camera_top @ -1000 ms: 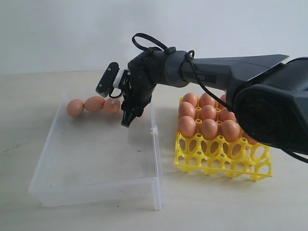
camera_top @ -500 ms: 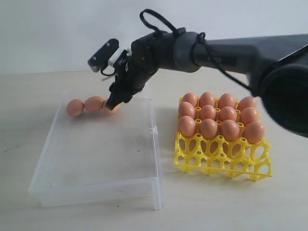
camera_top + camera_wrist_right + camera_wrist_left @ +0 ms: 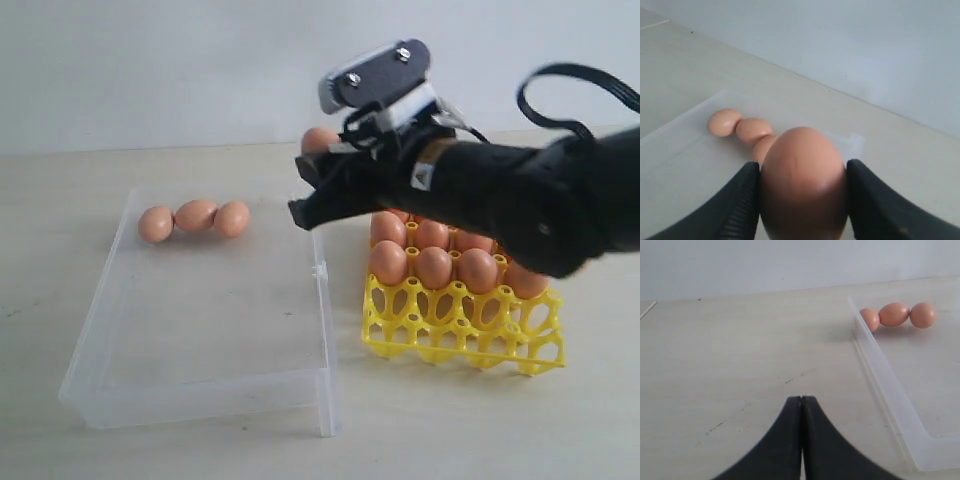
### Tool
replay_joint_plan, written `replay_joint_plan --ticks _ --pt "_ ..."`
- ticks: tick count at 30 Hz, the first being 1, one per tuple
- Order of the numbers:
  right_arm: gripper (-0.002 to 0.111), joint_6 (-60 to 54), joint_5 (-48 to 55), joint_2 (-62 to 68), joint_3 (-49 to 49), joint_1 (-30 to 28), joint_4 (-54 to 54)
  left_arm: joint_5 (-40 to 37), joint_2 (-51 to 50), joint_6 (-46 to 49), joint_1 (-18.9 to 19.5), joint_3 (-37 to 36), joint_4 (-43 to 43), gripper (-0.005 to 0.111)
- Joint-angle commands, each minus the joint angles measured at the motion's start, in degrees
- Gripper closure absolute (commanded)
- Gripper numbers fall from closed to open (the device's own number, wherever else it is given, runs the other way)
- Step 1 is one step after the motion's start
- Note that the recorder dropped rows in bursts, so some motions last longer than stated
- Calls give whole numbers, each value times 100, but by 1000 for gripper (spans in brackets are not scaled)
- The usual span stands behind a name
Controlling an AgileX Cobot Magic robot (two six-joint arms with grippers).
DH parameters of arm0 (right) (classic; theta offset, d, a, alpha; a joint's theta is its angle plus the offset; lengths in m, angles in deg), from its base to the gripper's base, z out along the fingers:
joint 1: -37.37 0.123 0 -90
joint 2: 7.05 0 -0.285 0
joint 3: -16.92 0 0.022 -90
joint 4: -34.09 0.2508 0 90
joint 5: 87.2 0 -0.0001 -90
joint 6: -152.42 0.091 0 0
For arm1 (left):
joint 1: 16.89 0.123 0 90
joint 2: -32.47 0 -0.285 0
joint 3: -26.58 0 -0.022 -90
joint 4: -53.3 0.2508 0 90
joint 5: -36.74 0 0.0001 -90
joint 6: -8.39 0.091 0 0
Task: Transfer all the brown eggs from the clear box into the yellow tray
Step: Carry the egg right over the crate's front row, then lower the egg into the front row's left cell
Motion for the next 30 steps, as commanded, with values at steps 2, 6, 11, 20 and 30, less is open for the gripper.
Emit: replay_joint_plan --ticks 2,6,11,20,30 --pt "108 120 -1493 -432 1358 -46 289 28 -25 -4 15 26 17 107" --pt "108 120 -2274 -432 2055 -46 566 28 -25 -4 15 26 17 107" --pt "108 120 -2990 -432 2590 -46 566 28 -25 -4 15 26 17 107" --pt "108 290 -3043 -21 2716 -267 720 28 -25 -4 15 26 17 107" --pt "108 815 -3445 692 2627 -384 328 28 -25 -4 15 26 17 107"
